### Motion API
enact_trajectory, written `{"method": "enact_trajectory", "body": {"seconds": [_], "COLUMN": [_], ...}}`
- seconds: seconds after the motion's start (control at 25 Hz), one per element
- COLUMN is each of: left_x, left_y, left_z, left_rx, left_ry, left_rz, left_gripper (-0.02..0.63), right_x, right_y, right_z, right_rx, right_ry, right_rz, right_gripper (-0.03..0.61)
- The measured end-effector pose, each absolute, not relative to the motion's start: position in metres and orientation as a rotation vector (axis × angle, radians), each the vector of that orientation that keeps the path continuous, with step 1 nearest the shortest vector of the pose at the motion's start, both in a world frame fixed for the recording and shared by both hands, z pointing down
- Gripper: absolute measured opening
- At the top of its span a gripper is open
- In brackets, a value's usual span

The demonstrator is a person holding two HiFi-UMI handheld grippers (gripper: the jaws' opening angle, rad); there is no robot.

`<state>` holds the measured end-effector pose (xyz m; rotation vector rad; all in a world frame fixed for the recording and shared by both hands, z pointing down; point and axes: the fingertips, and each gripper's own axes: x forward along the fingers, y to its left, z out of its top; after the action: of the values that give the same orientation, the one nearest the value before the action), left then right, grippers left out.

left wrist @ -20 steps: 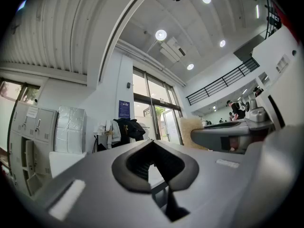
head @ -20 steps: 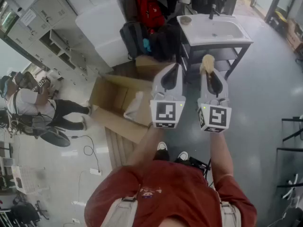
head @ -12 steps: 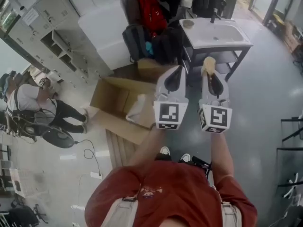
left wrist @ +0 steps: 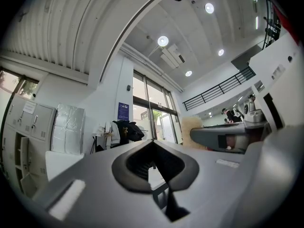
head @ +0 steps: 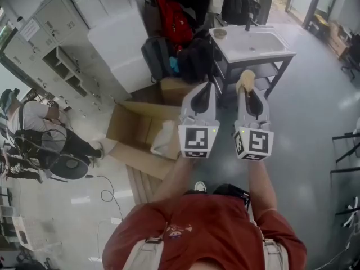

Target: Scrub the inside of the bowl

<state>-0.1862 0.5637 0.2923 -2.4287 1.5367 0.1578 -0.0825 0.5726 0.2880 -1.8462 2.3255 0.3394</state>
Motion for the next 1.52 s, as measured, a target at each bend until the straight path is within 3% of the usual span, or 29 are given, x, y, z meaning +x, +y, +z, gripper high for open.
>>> {"method": "enact_trajectory", "body": {"seconds": [0.96,1.52], "left_x": [-0.171,-0.104], "left_y": [0.463,0.373], "left_z": [0.29,0.281], "left_rx": [-2.422,-2.419], "left_ry": [1.514,1.522], "left_rz": [0.111,0.119], "left_gripper": [0.006,0.006], "right_x": [-0.064,-0.003], "right_y": [0.469,0.38], "right_z": [0.284,0.28], "right_rx": [-1.842,-1.835], "right_ry": [2.275,2.305], "right_rz": [0.309,0.313], "right_gripper": [0.049,0.049]}}
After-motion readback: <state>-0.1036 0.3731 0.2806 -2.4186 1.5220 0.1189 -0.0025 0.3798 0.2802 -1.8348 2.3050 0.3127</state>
